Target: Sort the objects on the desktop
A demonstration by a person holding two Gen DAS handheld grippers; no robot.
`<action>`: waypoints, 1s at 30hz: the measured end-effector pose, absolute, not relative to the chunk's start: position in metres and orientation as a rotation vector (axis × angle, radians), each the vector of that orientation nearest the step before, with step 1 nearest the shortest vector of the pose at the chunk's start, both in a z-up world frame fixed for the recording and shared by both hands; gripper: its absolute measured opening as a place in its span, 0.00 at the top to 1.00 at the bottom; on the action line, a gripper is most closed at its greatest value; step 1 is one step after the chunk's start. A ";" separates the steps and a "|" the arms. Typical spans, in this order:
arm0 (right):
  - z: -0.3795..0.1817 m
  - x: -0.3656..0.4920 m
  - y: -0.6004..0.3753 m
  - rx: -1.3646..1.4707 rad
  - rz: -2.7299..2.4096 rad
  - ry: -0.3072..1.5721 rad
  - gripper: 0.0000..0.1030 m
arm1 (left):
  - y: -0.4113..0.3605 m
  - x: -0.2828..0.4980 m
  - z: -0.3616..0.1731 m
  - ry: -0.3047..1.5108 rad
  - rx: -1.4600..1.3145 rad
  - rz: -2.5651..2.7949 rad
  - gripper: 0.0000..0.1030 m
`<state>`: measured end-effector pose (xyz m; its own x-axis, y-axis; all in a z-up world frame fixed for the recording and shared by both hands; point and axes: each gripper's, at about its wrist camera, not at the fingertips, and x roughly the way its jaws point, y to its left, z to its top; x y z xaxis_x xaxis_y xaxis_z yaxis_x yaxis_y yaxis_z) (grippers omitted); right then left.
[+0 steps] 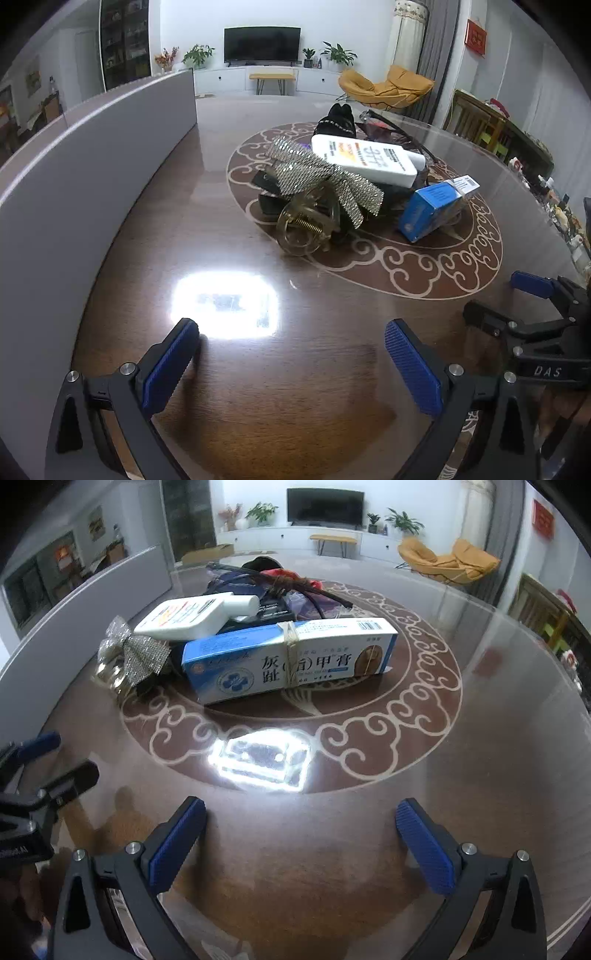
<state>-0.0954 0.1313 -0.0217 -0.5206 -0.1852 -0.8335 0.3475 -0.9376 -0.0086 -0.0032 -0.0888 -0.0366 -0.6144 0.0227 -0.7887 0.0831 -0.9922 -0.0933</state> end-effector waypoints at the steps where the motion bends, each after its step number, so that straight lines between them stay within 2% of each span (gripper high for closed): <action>1: -0.022 -0.096 0.132 1.321 -2.497 0.246 0.00 | -0.089 -0.002 -0.036 0.199 1.347 -2.794 0.00; 13: -0.027 -0.098 0.128 1.291 -2.527 0.236 0.00 | -0.074 -0.007 -0.043 0.046 1.382 -2.742 0.00; 30: -0.026 -0.097 0.129 1.291 -2.527 0.237 0.00 | -0.075 -0.008 -0.043 0.049 1.382 -2.741 0.00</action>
<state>-0.0969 0.1289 -0.0261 -0.5549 -0.1830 -0.8116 0.3304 -0.9437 -0.0131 -0.0081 -0.0752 -0.0426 -0.5926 -0.0490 -0.8040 0.0776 -0.9970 0.0035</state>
